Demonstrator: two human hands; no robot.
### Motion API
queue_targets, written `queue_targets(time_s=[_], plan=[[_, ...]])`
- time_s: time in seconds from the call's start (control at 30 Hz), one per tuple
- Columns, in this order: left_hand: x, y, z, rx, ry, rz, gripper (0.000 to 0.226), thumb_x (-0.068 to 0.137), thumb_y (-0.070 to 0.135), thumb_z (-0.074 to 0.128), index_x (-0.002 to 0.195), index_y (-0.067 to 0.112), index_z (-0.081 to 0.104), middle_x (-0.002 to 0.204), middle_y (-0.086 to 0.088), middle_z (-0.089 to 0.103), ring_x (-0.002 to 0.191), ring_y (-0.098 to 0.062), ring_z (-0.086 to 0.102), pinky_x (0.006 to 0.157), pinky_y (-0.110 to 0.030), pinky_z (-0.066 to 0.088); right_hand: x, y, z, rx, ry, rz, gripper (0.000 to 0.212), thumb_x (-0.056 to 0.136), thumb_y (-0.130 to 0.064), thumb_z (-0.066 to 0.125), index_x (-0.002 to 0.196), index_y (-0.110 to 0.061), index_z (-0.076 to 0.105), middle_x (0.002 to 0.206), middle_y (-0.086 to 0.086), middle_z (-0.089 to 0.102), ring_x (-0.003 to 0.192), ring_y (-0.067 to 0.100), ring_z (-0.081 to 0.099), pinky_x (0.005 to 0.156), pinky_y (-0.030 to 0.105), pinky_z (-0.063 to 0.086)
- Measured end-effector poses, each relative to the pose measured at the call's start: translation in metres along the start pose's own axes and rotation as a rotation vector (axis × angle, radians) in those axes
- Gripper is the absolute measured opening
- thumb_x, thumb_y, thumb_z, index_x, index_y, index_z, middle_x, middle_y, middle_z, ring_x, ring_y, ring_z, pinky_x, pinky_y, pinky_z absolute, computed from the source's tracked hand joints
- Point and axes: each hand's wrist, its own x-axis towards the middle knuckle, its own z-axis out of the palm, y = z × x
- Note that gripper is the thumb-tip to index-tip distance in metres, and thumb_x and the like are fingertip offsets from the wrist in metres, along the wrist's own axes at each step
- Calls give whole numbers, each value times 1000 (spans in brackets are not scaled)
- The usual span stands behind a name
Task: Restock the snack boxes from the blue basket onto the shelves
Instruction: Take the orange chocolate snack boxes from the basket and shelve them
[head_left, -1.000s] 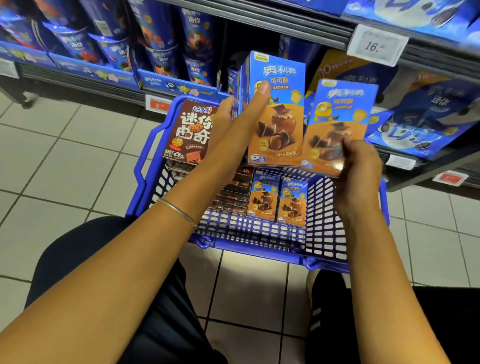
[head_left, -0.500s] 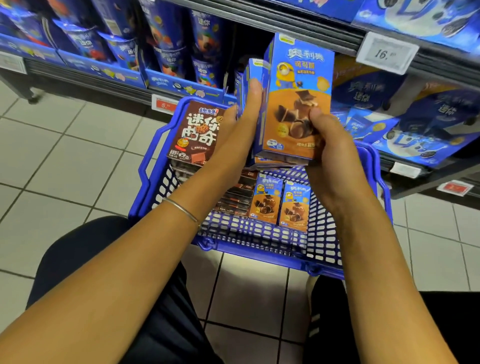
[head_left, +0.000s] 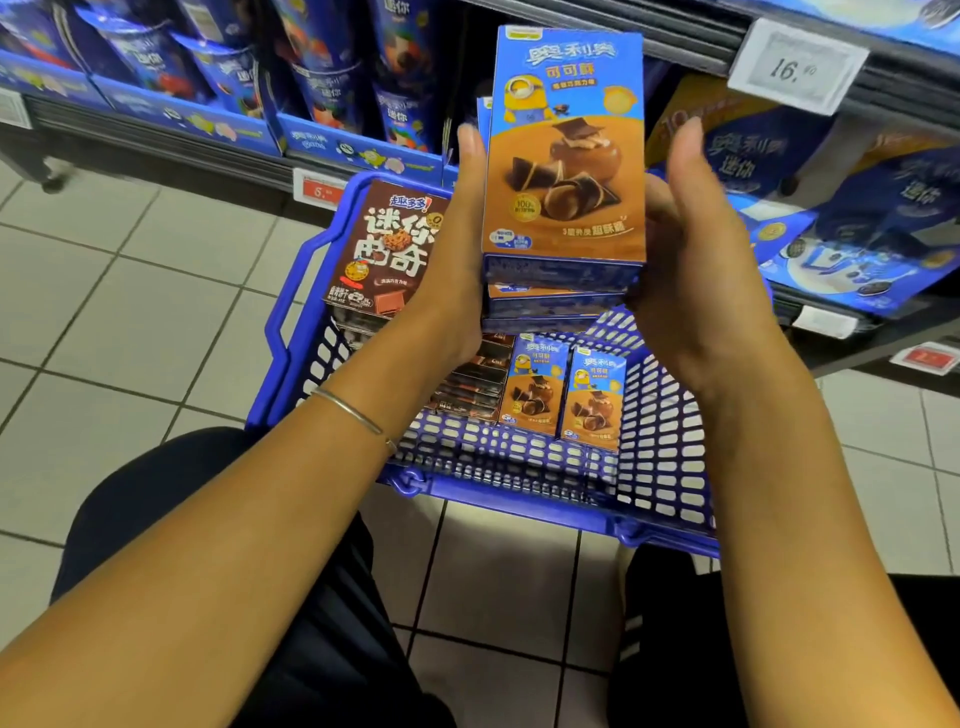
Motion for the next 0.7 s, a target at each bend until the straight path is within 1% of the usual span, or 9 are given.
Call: queue_targets(time_s=[0.1, 0.17, 0.23, 0.33, 0.37, 0.43, 0.5, 0.57, 0.7], plan=[[0, -1, -2, 29, 17, -3, 56, 115, 53, 21, 106, 26, 69, 86, 8, 83, 82, -12, 81, 65, -27, 64, 15, 25, -21, 84, 195, 104, 79, 95, -72, 41, 131, -6, 64, 130, 16, 67, 116, 32, 63, 94, 41, 43], [0, -2, -3, 62, 34, 3, 54, 115, 53, 22, 106, 28, 68, 84, 10, 82, 81, -10, 81, 64, -26, 63, 25, 51, -32, 20, 312, 173, 59, 100, -63, 42, 107, -12, 71, 101, 3, 72, 93, 23, 62, 84, 39, 42], [1, -3, -5, 82, 44, 7, 52, 116, 52, 23, 104, 28, 68, 81, 12, 81, 78, -8, 80, 63, -24, 63, 35, 83, -42, -91, 398, 281, 40, 103, -52, 47, 88, -18, 62, 81, -3, 55, 79, 16, 50, 79, 37, 40], [2, -4, -6, 93, 49, 4, 50, 116, 50, 25, 102, 29, 67, 79, 13, 81, 75, -7, 80, 60, -23, 62, 48, 133, -58, -241, 408, 454, 51, 102, -41, 55, 136, -3, 52, 122, 13, 59, 113, 28, 56, 94, 47, 46], [2, -4, -6, 84, 47, 3, 50, 116, 49, 24, 102, 29, 67, 79, 13, 81, 75, -7, 80, 60, -23, 62, 51, 146, -61, -291, 404, 492, 60, 102, -39, 58, 146, -2, 43, 142, 18, 52, 128, 35, 52, 100, 51, 44], [2, -4, -5, 66, 38, 2, 51, 116, 49, 24, 102, 29, 68, 81, 13, 81, 77, -7, 80, 63, -24, 63, 55, 169, -66, -380, 393, 550, 63, 101, -35, 60, 147, 2, 39, 148, 25, 48, 133, 42, 49, 100, 57, 43], [3, -4, -4, 57, 45, 3, 52, 116, 49, 24, 100, 29, 69, 81, 12, 81, 77, -8, 80, 63, -24, 63, 59, 187, -71, -453, 351, 621, 53, 101, -34, 60, 137, 4, 49, 120, 28, 63, 108, 41, 62, 85, 55, 49], [3, -6, -3, 38, 44, -9, 54, 116, 50, 25, 99, 29, 72, 81, 11, 81, 76, -8, 80, 61, -24, 63, 60, 203, -79, -491, 290, 686, 28, 100, -26, 60, 110, 0, 65, 80, 16, 61, 69, 30, 56, 61, 40, 42], [1, -9, -4, 3, 32, -39, 64, 114, 54, 26, 91, 34, 81, 90, 9, 83, 85, -13, 81, 72, -29, 66, 59, 232, -90, -592, 273, 767, 30, 94, -25, 70, 70, -8, 64, 66, 9, 62, 54, 22, 53, 54, 30, 45]])
